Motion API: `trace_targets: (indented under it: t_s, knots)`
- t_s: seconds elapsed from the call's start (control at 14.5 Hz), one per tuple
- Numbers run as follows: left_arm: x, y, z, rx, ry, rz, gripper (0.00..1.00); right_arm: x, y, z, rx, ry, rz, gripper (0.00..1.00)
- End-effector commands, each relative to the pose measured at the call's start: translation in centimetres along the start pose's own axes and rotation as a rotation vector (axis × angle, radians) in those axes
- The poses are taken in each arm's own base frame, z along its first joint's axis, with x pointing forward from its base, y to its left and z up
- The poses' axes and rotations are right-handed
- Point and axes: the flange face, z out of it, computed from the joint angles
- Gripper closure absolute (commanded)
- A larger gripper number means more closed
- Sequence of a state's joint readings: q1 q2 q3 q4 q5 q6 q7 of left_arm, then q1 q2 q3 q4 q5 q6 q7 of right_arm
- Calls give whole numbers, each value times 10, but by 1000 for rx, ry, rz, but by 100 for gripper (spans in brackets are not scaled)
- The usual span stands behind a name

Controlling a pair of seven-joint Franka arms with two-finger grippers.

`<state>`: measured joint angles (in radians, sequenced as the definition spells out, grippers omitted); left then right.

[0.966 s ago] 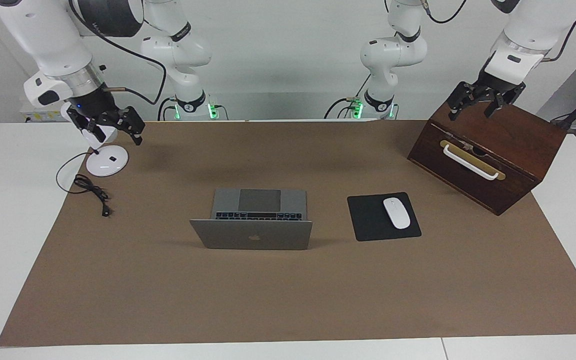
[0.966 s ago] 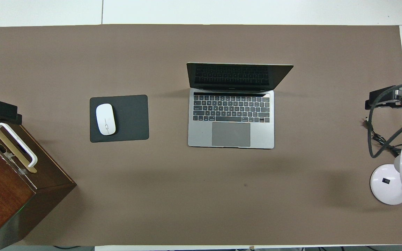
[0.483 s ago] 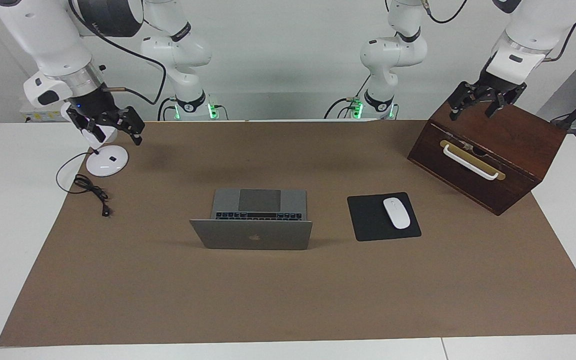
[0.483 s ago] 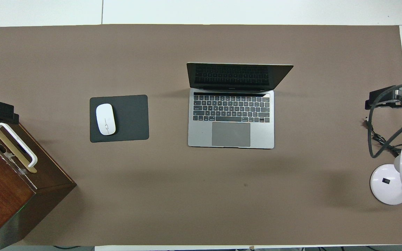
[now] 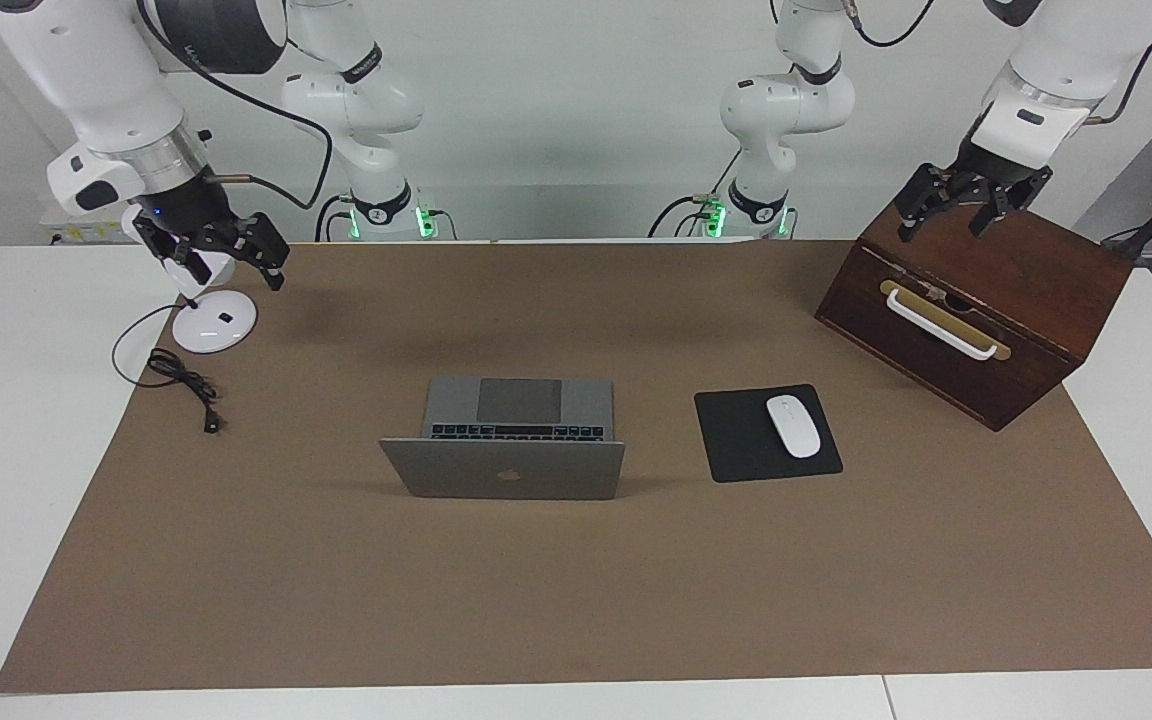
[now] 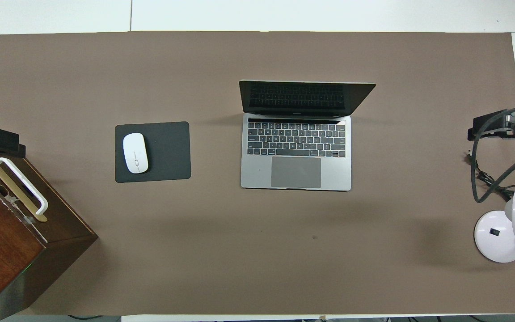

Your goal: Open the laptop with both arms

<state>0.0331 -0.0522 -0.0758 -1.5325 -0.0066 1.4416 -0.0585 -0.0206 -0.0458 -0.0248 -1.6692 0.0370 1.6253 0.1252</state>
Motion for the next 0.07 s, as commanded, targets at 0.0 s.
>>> trace_targets:
  t_s: [0.0]
  knots:
    - [-1,-1,-1,-13,24,6,0,-3,5,-4,-5,13,-18,0]
